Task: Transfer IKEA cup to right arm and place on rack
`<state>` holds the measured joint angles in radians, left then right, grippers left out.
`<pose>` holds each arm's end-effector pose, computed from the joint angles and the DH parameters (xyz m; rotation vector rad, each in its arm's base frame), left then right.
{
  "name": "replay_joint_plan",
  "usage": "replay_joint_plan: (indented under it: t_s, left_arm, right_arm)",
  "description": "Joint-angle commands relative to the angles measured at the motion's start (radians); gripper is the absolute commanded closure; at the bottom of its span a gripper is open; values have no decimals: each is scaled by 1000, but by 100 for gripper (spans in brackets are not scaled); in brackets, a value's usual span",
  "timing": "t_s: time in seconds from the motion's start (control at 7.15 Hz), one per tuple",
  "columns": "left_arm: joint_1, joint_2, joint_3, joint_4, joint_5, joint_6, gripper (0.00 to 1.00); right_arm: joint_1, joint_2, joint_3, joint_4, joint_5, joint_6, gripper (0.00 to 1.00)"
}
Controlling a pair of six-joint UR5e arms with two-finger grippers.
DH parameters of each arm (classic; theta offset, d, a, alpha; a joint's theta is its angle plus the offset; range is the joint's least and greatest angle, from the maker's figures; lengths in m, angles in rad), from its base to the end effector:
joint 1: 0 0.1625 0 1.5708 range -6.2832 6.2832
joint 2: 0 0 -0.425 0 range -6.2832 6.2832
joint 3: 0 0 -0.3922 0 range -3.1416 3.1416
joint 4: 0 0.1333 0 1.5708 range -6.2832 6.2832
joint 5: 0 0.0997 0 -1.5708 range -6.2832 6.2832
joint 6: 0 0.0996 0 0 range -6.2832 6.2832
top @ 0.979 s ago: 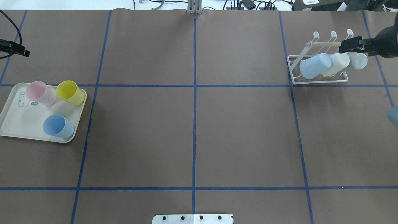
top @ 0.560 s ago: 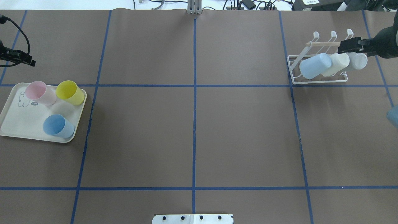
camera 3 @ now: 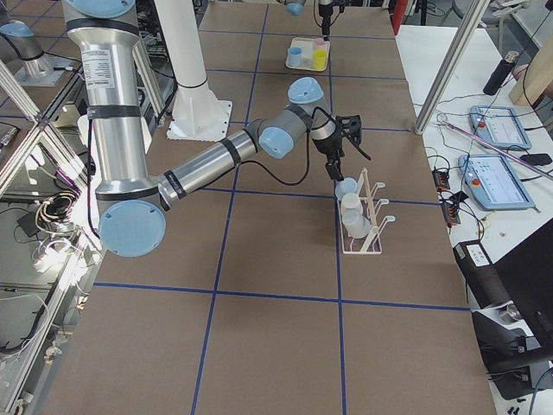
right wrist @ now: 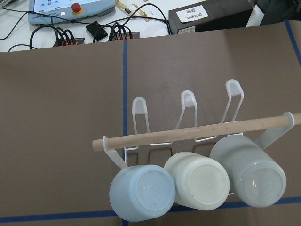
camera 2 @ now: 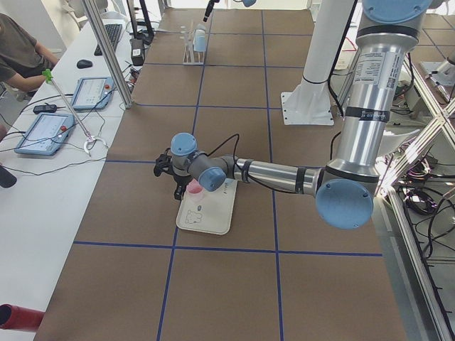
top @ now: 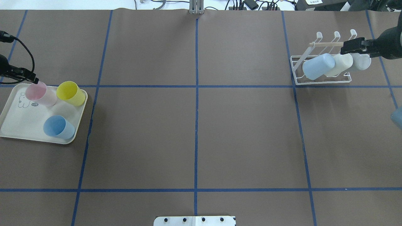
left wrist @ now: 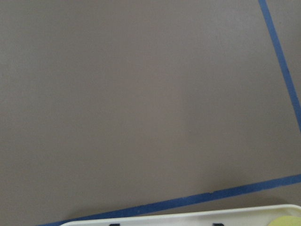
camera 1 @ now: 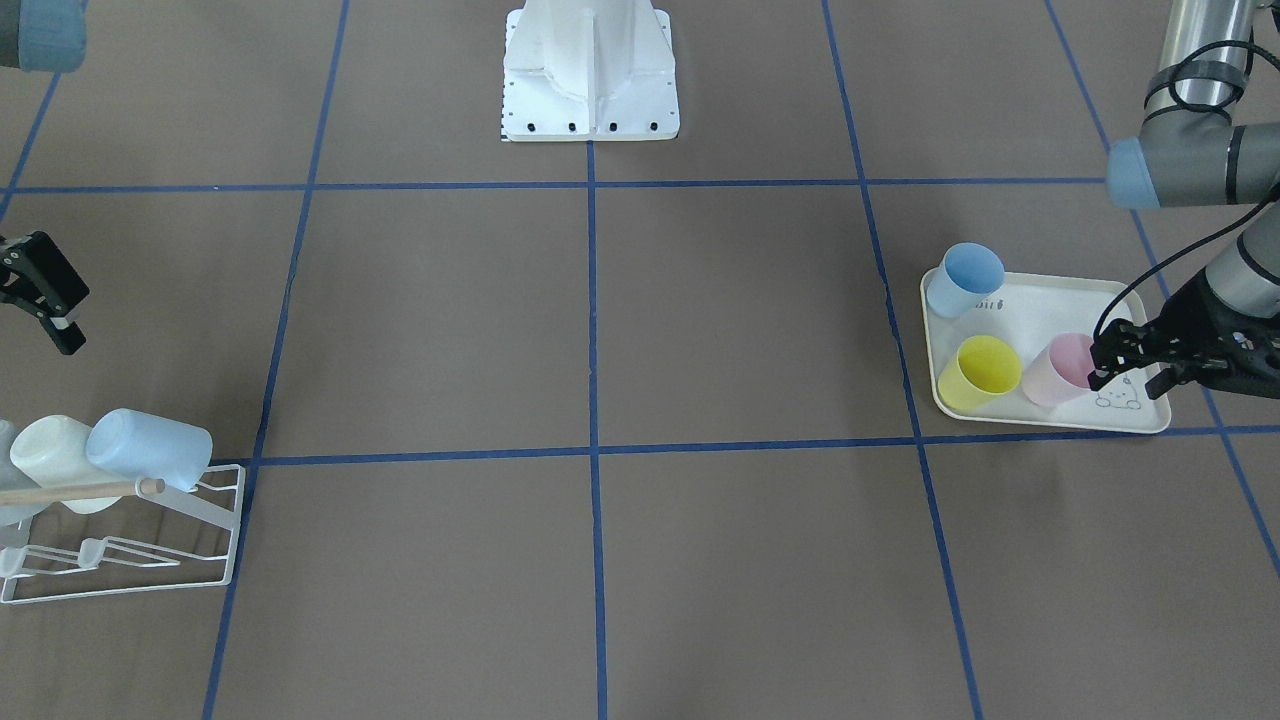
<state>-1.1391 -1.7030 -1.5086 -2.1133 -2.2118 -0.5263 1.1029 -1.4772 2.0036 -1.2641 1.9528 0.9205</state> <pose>0.1735 -0.5529 0.5644 0.2383 0.8222 0.1075 -0.1461 -0.5024 0.3770 0.4031 -0.8043 0.2627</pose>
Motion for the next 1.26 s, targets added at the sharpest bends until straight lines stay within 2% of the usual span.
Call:
replay_joint_plan:
  t_s: [0.0,0.28,0.42,0.56,0.98,1.12]
  left_arm:
    - [28,26,-16,1,0,0,28]
    - [53,28,-10,1,0,-3,43]
    - [53,28,-10,1,-2,-1,79]
    - [53,28,-6,1,-2,5,100]
    - [21,23,-33,48,-2,52,100]
    - [-76,14,-82,196,-2,131,100]
  right_arm:
    - [0,0,4,0,5,1,0]
    - [0,-8,3,0,3,1,0]
    - [0,-14,1,0,-2,3,0]
    - [0,-14,3,0,-2,1,0]
    - [-3,-14,-5,0,-3,1,0]
    - [-6,-12,-3,0,-3,3,0]
